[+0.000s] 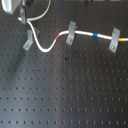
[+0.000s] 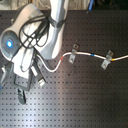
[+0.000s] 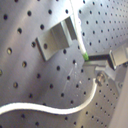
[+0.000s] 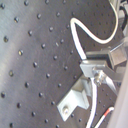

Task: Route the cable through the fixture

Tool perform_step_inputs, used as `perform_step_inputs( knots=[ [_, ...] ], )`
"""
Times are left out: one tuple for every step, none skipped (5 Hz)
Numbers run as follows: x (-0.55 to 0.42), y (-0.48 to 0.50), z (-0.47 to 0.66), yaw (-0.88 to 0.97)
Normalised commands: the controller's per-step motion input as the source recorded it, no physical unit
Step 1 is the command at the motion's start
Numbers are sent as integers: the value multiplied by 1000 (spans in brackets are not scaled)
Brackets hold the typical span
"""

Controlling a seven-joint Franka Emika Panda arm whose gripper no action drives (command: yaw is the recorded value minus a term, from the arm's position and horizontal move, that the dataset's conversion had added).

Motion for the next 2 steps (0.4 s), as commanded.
perform_step_inputs(
  knots=[
    [89,489,427,143],
    [32,367,393,143]
  ],
)
